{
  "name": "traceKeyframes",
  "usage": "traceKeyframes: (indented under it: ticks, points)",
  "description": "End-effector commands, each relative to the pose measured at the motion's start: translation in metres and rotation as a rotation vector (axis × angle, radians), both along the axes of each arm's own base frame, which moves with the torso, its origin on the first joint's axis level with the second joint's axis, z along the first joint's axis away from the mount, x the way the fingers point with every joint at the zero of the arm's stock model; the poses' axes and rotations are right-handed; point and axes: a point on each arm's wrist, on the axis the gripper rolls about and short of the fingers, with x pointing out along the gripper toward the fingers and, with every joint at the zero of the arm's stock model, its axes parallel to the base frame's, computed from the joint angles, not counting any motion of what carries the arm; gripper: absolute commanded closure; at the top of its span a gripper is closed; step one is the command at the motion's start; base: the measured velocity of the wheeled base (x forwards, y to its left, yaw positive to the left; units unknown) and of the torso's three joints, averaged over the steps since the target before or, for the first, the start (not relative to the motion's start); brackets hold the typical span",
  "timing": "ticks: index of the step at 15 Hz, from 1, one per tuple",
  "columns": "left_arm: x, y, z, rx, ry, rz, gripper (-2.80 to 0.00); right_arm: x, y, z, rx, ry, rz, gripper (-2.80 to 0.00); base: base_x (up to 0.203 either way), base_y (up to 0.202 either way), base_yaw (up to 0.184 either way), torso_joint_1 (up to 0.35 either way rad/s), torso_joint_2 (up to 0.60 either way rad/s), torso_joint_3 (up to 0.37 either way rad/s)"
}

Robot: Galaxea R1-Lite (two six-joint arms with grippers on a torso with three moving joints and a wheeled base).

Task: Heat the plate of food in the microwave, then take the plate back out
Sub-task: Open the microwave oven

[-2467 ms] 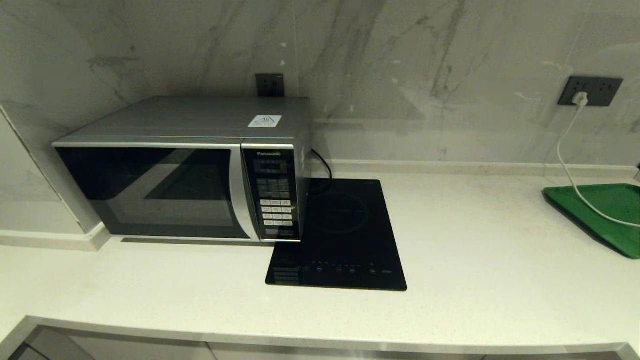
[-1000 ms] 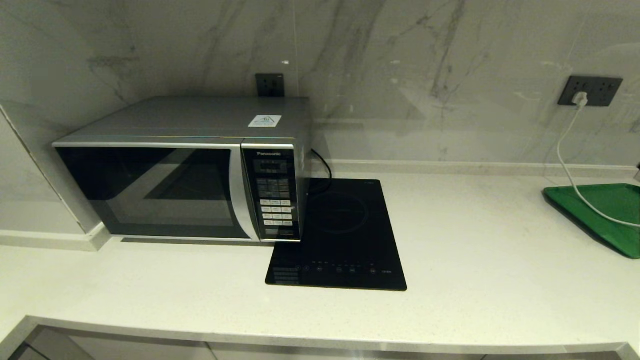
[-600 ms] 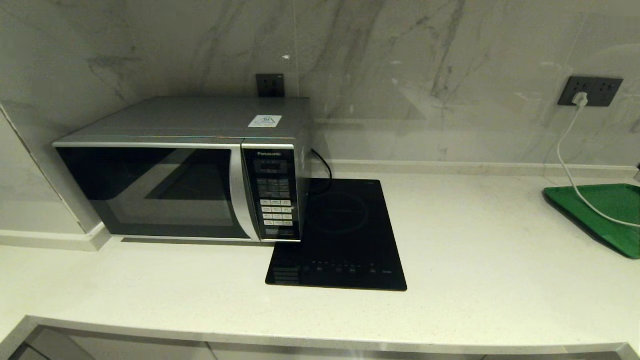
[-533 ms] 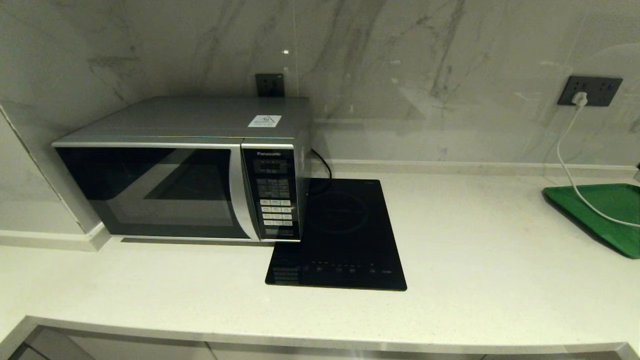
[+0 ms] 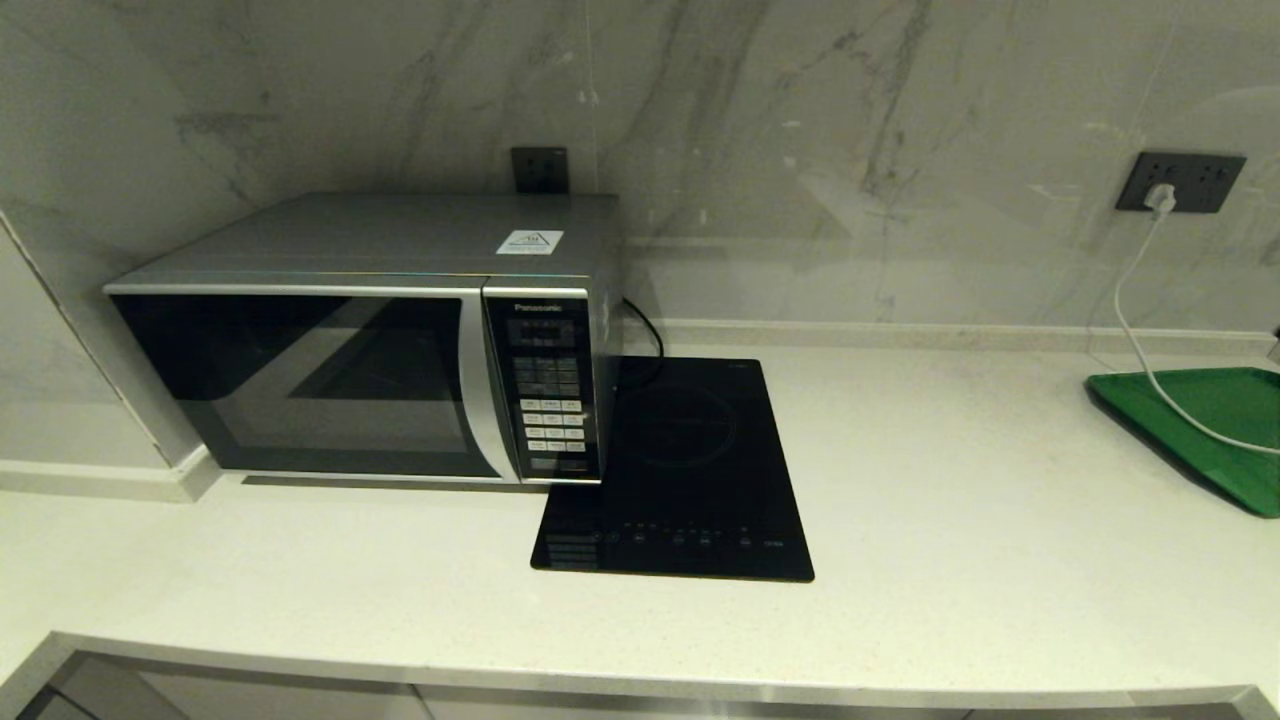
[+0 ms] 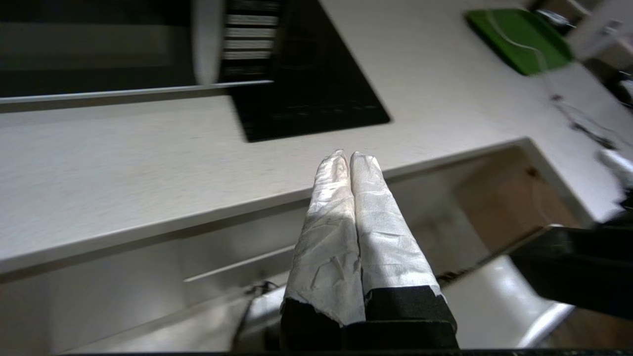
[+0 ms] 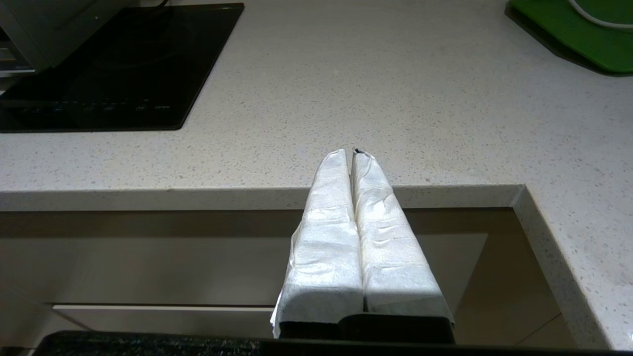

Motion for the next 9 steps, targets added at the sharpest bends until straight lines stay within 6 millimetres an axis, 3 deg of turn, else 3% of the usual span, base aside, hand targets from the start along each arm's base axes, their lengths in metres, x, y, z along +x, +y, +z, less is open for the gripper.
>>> traceKeyframes:
  ticks: [1,3,6,9]
  points:
    - [0.039,-0.028,0.028,-0.010,0.062,-0.135,0.00,0.000,0.000,0.000,0.000,0.001,0.000,0.00,0.000,0.000,0.000,0.000,0.00,0.000]
    - [0.055,-0.041,0.053,-0.052,0.052,-0.234,0.00,0.000,0.000,0.000,0.000,0.001,0.000,0.00,0.000,0.000,0.000,0.000,0.00,0.000]
    - [0.104,-0.054,0.068,-0.091,0.109,-0.284,0.00,0.000,0.000,0.000,0.000,0.003,0.000,0.00,0.000,0.000,0.000,0.000,0.00,0.000]
    - [0.131,-0.052,0.117,-0.150,0.013,-0.361,0.00,0.000,0.000,0.000,0.000,0.001,0.000,0.00,0.000,0.000,0.000,0.000,0.00,0.000]
